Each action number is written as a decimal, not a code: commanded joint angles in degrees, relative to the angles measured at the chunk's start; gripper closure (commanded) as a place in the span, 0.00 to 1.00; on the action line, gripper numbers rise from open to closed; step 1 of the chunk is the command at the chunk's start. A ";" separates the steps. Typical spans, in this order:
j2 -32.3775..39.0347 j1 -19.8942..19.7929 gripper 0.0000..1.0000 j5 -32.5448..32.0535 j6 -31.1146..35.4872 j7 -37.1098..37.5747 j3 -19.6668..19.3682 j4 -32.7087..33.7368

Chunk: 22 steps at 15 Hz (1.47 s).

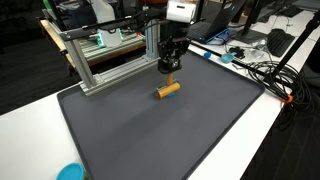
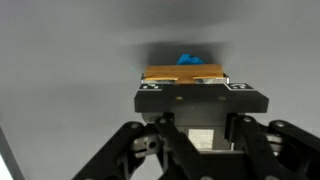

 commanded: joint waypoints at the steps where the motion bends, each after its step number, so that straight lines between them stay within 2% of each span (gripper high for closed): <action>1: 3.55 0.83 0.78 -1.52 -4.36 0.69 -0.94 -0.45; 9: 4.16 0.77 0.78 -1.19 -6.25 0.33 -0.77 0.52; 15: 4.34 -0.03 0.78 0.85 -4.78 -2.05 0.06 0.52; 22: 6.14 -0.75 0.78 2.49 -9.63 -3.82 0.18 3.41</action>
